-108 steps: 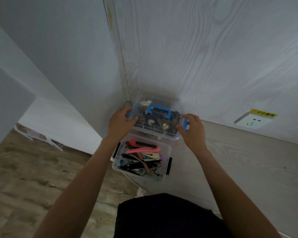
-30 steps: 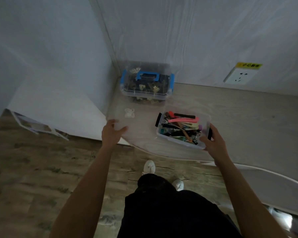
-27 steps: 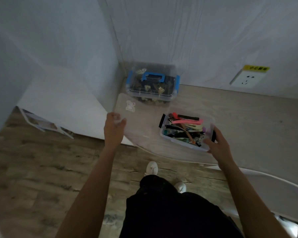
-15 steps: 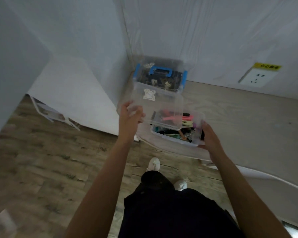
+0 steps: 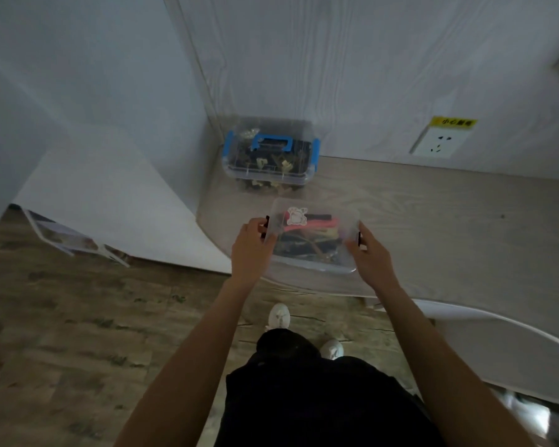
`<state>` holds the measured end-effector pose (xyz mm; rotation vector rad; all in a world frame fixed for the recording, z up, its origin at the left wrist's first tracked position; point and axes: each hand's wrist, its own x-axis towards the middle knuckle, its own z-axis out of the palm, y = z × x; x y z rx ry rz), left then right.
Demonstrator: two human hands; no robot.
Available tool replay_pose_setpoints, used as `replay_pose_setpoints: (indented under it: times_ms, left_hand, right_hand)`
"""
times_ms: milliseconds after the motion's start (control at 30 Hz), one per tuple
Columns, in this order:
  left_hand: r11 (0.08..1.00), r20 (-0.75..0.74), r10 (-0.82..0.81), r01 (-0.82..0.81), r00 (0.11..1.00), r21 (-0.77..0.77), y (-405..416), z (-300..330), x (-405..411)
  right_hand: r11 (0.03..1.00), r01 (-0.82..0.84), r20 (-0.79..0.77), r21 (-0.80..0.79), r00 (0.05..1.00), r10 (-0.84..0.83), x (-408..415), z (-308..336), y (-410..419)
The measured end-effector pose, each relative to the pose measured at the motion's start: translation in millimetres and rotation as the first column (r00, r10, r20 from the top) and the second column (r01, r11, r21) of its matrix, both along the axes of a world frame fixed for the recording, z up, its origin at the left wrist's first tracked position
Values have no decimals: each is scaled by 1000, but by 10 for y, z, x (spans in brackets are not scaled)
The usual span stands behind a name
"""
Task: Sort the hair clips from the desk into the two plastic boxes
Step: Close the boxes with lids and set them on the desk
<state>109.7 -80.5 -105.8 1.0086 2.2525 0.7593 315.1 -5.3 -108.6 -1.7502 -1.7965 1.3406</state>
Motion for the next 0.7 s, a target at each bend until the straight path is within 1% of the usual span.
replay_pose_setpoints:
  times_ms: [33, 100, 133, 233, 300, 367, 400, 467, 533, 600, 700]
  left_hand:
    - [1000, 30, 2, -2, 1000, 6, 11, -8, -17]
    - [1000, 97, 18, -19, 995, 10, 25, 9, -32]
    - [1000, 113, 25, -25, 993, 2, 31, -2, -50]
    - [998, 153, 49, -44, 987, -38, 49, -41, -132]
    - [995, 209, 93, -81, 973, -63, 61, -61, -160]
    - [990, 228, 135, -121, 964, -70, 75, -53, -163]
    - [988, 245, 151, -135, 958, -80, 81, -50, -162]
    - [985, 314, 161, -130, 936, -117, 90, -61, -174]
    - [987, 368, 132, -88, 920, -134, 104, -54, -151]
    - [991, 342, 120, -92, 932, -95, 122, -21, -90]
    - [997, 201, 80, -77, 976, -25, 108, -12, 13]
  right_hand:
    - [1000, -1, 25, 7, 1000, 1, -3, 11, 20]
    - [999, 30, 24, -12, 999, -30, -5, 28, 55]
    - [997, 65, 0, -49, 998, -65, -3, 20, 68]
    - [954, 178, -89, -241, 975, -205, -6, -2, 67]
    - [925, 231, -109, -301, 956, -274, 0, -31, 66]
    - [923, 285, -80, -259, 946, -314, 8, -47, 72]
    - [935, 295, -45, -194, 950, -309, 2, -42, 74]
    - [962, 271, 55, -36, 961, -269, -38, -12, 45]
    - [973, 224, 100, 62, 968, -229, -94, 33, -14]
    - [981, 170, 117, 95, 977, -181, -126, 53, -79]
    - [985, 132, 119, 112, 982, -145, -98, 62, -140]
